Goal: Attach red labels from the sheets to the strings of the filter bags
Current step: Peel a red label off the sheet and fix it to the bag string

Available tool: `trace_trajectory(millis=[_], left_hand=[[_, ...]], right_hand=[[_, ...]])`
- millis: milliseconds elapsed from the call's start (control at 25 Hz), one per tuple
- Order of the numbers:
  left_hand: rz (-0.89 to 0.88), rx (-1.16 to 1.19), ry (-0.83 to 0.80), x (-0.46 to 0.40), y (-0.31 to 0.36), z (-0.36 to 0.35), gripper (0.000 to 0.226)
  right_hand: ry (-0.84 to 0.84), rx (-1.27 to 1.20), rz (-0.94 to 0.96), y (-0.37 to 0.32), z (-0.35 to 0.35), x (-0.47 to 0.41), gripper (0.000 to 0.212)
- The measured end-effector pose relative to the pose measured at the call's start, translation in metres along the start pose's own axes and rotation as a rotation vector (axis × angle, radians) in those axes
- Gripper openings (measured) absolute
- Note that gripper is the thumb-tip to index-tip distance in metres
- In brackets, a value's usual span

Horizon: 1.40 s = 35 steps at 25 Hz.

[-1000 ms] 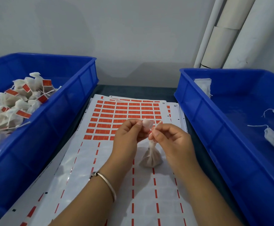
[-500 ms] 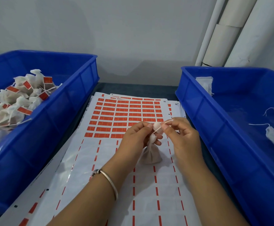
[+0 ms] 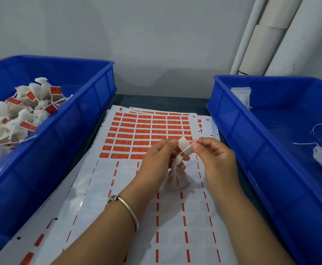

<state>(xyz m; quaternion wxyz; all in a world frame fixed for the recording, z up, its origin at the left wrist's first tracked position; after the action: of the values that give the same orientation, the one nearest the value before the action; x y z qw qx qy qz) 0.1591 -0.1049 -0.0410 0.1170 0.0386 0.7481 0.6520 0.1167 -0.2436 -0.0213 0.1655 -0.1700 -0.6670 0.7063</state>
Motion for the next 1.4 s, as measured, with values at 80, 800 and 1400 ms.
trace_trajectory(millis=[80, 800, 1400], left_hand=[[0.005, 0.004, 0.008, 0.0, 0.0, 0.001, 0.024], [-0.027, -0.104, -0.161, 0.001, 0.002, -0.009, 0.009], [-0.04, -0.278, -0.119, 0.001, 0.0, -0.006, 0.014]], right_hand=[[0.0, 0.007, 0.011, -0.002, 0.0, 0.001, 0.019], [-0.007, -0.091, -0.069, 0.0, 0.004, -0.002, 0.014], [-0.033, -0.163, -0.152, 0.007, 0.0, -0.002, 0.023]])
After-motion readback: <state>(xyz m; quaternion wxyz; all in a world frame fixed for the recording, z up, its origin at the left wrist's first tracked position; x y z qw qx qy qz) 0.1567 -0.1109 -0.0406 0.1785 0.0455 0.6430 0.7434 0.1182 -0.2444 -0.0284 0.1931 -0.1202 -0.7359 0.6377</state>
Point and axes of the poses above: each hand's wrist, its own x-axis away from the middle knuckle, its own z-axis out of the back of the hand, y = z × x, the point moved 9 cm from there along -x, towards the middle knuckle, and after that the axes turned 11 degrees about -z, right-handed, at the moved point
